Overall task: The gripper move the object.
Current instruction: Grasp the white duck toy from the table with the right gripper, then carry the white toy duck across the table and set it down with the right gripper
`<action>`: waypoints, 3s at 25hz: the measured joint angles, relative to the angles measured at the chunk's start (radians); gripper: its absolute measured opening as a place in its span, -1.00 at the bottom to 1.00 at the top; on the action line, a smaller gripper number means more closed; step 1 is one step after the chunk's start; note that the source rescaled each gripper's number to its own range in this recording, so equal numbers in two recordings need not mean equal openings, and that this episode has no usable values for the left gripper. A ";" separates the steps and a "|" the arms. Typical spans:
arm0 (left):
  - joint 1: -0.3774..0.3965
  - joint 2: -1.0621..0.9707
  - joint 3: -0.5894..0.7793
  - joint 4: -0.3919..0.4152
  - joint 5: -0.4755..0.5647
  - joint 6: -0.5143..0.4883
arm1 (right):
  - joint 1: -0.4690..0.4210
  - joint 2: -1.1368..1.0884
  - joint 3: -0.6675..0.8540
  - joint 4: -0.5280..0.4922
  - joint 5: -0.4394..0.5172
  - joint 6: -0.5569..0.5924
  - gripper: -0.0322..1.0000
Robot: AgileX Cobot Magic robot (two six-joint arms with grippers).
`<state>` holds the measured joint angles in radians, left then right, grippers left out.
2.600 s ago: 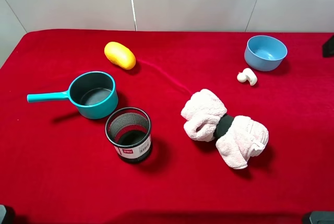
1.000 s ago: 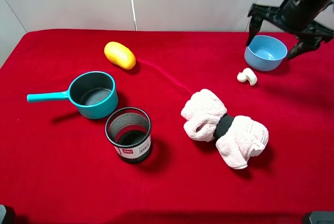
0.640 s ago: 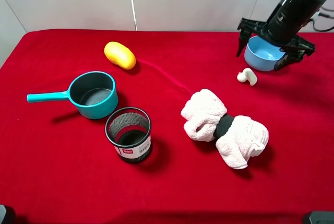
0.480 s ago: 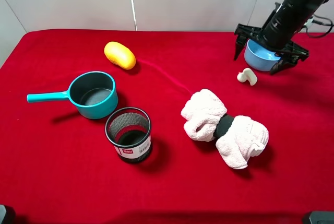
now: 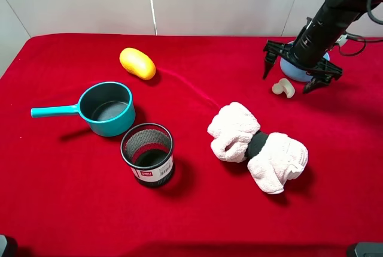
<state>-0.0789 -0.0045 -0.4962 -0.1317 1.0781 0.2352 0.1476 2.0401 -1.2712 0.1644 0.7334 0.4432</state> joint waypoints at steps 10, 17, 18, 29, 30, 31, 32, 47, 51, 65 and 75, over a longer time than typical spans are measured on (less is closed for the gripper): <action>0.000 0.000 0.000 0.000 0.000 0.000 | 0.000 0.049 0.000 -0.017 -0.040 0.000 1.00; 0.000 0.000 0.000 0.000 0.000 0.000 | 0.000 0.065 0.000 -0.018 -0.040 0.000 1.00; 0.000 0.000 0.000 0.000 0.000 0.000 | 0.000 0.065 0.000 -0.018 -0.040 0.000 1.00; 0.000 0.000 0.000 0.000 0.000 0.000 | 0.000 0.065 0.000 -0.017 -0.043 0.000 -0.37; 0.000 0.000 0.000 0.000 0.000 0.000 | 0.000 0.065 0.000 -0.017 -0.043 0.000 -0.37; 0.000 0.000 0.000 0.000 0.000 0.000 | 0.000 0.065 0.000 -0.017 -0.045 0.000 -0.38; 0.000 0.000 0.000 0.000 0.000 0.000 | 0.000 0.065 0.000 -0.017 -0.045 0.000 -0.38; 0.000 0.000 0.000 0.000 0.000 0.000 | 0.000 0.065 0.000 -0.015 -0.041 0.000 -0.57; 0.000 0.000 0.000 0.000 0.000 0.000 | 0.000 0.063 0.000 -0.013 -0.038 0.000 -0.58; 0.000 0.000 0.000 0.000 0.000 0.000 | 0.031 0.017 0.000 -0.015 0.029 -0.008 -0.70; 0.000 0.000 0.000 0.000 0.000 0.000 | 0.109 -0.046 0.000 -0.013 0.047 -0.008 -0.75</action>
<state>-0.0789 -0.0045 -0.4962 -0.1317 1.0781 0.2352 0.2564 1.9941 -1.2712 0.1519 0.7802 0.4354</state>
